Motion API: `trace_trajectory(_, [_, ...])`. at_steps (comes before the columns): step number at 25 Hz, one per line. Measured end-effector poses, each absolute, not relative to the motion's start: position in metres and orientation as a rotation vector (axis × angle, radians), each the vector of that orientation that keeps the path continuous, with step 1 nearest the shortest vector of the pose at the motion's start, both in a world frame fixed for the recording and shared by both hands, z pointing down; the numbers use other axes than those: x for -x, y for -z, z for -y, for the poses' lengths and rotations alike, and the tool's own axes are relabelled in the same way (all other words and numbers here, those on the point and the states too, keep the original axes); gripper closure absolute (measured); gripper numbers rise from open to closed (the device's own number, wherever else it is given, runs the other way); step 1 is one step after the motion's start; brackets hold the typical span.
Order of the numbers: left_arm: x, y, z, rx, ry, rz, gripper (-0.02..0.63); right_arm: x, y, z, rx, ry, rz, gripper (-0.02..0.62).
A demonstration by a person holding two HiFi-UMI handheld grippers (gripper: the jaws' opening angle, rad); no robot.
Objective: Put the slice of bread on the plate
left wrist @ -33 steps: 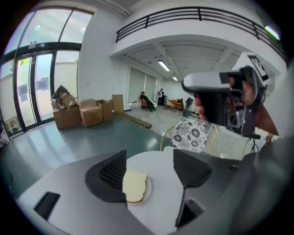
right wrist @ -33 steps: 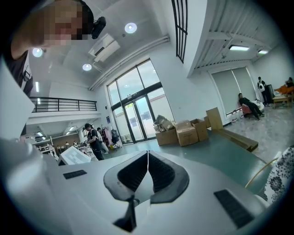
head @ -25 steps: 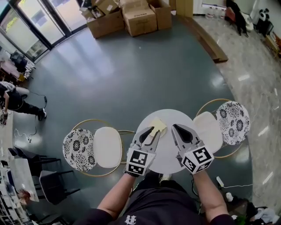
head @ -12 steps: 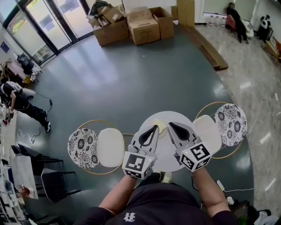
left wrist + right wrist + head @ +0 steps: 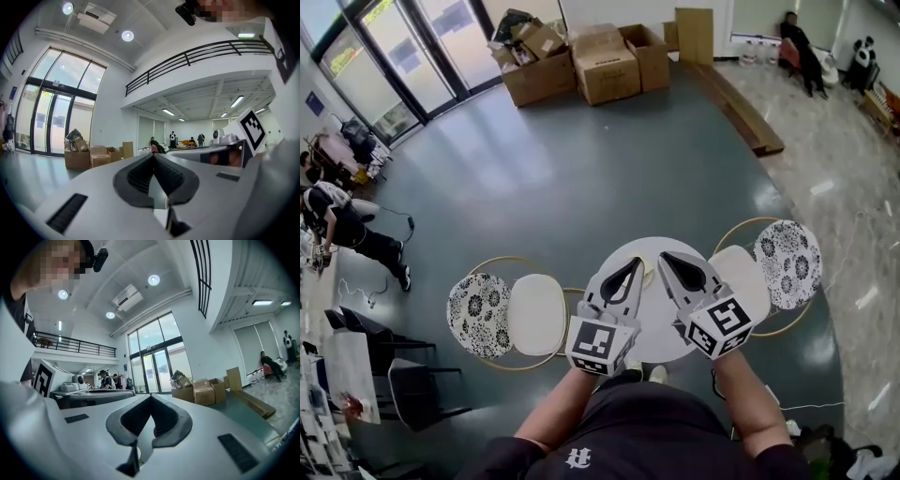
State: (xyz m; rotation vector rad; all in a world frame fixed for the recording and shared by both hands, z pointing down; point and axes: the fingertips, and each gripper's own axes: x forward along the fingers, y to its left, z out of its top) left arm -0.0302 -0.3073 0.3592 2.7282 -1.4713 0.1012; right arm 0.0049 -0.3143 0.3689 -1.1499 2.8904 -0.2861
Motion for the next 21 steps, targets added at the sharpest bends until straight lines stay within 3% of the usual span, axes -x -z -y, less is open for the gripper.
trace_trajectory(21, [0.024,-0.343,0.296,-2.731,-0.076,1.504,0.6,-0.013,-0.35,0.305,1.14,0.233,-2.884,0.591])
